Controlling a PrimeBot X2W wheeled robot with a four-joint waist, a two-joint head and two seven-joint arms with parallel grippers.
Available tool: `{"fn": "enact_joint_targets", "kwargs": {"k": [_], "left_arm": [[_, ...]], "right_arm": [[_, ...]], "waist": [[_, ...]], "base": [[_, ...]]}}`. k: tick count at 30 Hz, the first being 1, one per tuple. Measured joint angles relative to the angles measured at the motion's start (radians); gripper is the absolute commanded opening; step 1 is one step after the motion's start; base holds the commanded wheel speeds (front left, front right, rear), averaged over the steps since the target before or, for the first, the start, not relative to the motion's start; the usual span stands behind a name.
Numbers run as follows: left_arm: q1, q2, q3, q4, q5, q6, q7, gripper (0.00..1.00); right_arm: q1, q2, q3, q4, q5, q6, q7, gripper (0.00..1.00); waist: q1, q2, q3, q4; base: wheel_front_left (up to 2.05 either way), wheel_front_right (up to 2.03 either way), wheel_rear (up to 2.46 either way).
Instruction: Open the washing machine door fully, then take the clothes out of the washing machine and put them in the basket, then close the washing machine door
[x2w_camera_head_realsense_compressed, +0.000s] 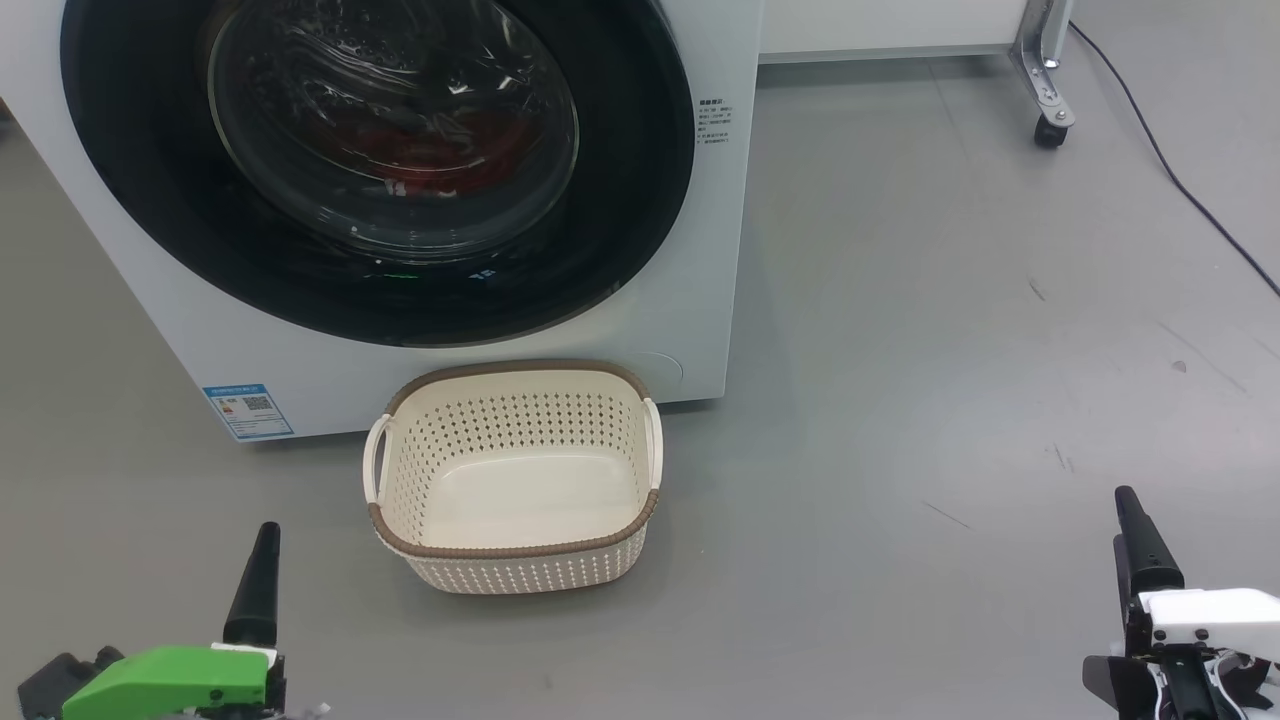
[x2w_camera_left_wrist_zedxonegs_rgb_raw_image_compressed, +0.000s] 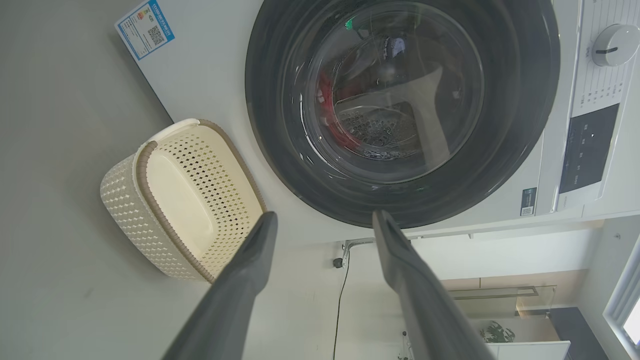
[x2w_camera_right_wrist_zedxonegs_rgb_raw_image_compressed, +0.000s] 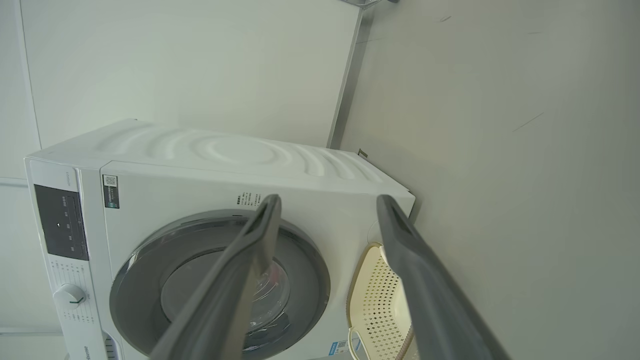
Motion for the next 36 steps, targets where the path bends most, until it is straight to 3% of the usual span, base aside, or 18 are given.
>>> {"fn": "enact_joint_targets", "kwargs": {"k": [12,24,36], "left_arm": [[-0.021,0.059,-0.071,-0.014,0.247,0.002,-0.061,1.0],[-0.035,0.086,-0.125,-0.015,0.463,0.054,-0.102,1.0],[-0.036,0.093,-0.166,-0.02,0.636,0.103,-0.141,1.0]], "right_arm": [[0.001,-0.069,0.052,-0.015,-0.23,-0.011,-0.061,1.0],[0.001,-0.123,0.112,-0.029,-0.451,-0.052,-0.107,1.0],[0.004,-0.13,0.18,-0.04,-0.605,-0.072,-0.143,1.0]], "waist": [[0.0,0.0,-0.005,-0.001],[0.0,0.0,-0.013,0.0],[0.0,0.0,-0.02,0.001]], "base": [[0.0,0.0,0.0],[0.0,0.0,0.0],[0.0,0.0,0.0]]}}
